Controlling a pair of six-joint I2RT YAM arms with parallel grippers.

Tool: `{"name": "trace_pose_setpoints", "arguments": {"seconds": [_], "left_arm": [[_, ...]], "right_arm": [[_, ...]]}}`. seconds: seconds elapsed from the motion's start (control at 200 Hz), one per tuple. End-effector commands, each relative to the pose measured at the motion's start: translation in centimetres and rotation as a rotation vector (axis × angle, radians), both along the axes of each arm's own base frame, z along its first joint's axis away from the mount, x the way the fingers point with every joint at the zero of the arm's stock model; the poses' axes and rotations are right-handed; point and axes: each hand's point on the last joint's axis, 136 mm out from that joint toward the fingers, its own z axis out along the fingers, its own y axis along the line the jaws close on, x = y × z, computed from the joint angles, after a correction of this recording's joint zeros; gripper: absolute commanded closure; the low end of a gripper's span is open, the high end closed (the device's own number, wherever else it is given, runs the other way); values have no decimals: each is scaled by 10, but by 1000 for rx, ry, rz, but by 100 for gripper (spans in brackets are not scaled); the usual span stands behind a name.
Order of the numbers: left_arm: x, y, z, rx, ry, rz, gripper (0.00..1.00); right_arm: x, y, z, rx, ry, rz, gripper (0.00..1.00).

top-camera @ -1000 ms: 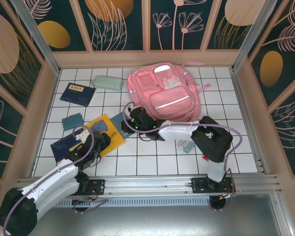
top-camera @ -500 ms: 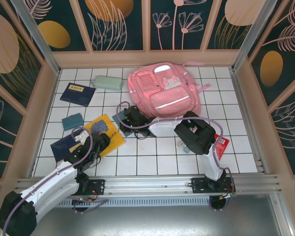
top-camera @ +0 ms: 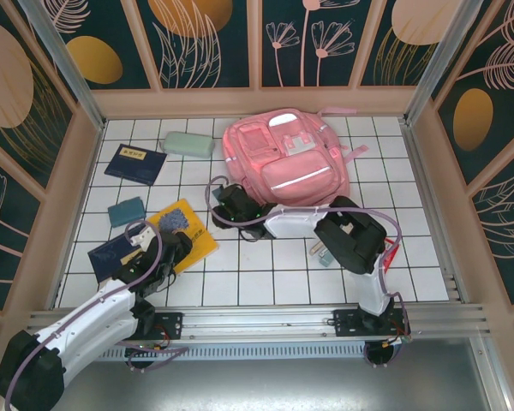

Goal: Pack the student bag

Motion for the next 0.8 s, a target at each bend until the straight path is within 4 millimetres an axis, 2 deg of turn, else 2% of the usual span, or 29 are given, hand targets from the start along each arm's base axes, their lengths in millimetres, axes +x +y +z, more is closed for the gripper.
{"name": "trace_pose_setpoints", "arguments": {"seconds": [0.0,0.265,0.48,0.571,0.796], "left_arm": [[-24,15,-21,66,140,17,24],[-31,14,-19,52,171,13,26],[-38,19,-12,46,169,29,26],[-40,18,-21,26,169,34,25],[-33,-2,-37,-78,135,-14,25]], "right_arm": [[-11,12,26,15,-51,48,65],[-34,34,-14,4,39,128,60],[-39,34,-36,-37,64,134,59],[-44,36,-42,-33,87,153,63],[-52,40,-50,-28,115,176,70]]}}
